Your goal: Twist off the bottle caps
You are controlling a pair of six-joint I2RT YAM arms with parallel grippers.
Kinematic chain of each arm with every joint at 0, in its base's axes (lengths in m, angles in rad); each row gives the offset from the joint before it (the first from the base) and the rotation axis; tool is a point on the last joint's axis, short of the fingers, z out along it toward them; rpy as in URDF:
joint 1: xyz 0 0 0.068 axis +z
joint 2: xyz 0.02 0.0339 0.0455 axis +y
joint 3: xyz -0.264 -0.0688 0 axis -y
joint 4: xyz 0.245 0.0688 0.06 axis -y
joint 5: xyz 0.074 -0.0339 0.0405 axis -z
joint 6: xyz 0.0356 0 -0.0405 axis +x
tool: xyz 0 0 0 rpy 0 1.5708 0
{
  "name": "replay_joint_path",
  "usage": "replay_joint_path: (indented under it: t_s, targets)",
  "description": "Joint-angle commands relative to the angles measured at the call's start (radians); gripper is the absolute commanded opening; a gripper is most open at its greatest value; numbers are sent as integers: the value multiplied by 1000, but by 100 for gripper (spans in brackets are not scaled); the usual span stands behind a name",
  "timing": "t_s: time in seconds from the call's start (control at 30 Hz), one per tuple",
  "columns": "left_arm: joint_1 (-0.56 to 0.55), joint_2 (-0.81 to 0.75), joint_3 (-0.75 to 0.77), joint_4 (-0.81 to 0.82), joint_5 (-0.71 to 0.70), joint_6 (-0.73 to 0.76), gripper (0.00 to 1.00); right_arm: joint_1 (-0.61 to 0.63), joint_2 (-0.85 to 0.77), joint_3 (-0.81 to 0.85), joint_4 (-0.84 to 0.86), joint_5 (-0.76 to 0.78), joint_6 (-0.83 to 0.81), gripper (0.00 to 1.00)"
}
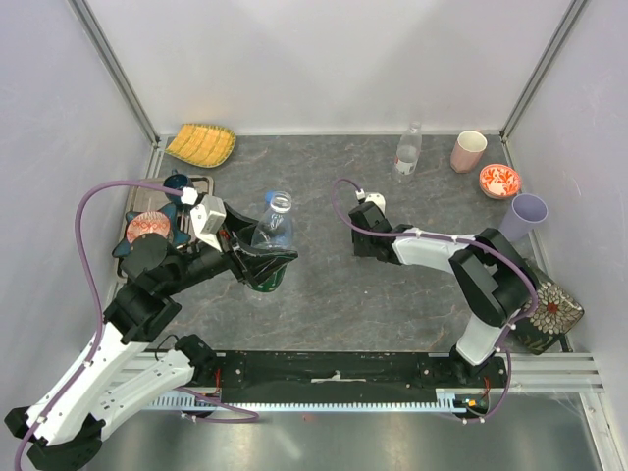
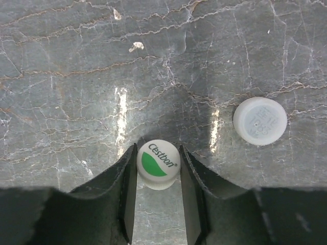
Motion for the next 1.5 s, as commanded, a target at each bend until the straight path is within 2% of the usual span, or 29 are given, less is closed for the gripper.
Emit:
replay_joint_path:
  t_s: [0.0,0.17,0.47,0.67,0.77,0.9,0.93,1.0,1.03,1.17,1.27,1.47]
  targets:
    - [2,-9,-2,17,-11,37,50,-5,47,8,-33,-26,9,43]
    - [2,-12,-8,16,-8,36,50,-5,40,-6,-34,-27,11,53]
    - [2,-7,-24,36,-2,28,50,-4,-47,28,-45,17,6,63]
    - [3,19,-4,46,-4,36,51,-7,-200,279,-239,129,6,71]
    - [2,34,10,54,-4,48,52,-7,-309,396,-289,167,-1,71]
    - [3,109,41,52,18,77,54,-7,-543,395,-185,-15,-53,72]
    - [3,129,53,34,25,85,54,-5,-577,382,-154,-128,-61,72]
    - [2,177,87,13,47,105,54,-5,-651,362,-85,-246,-73,72]
    - [2,219,94,8,61,109,54,-5,-662,367,-77,-362,-69,73]
    - [2,292,127,25,163,108,54,-7,-668,391,-63,-549,-17,74]
    - [0,341,154,31,202,99,54,-7,-676,382,-28,-616,6,76]
    - [-6,379,183,48,205,84,54,-5,-645,393,-79,-646,-32,78]
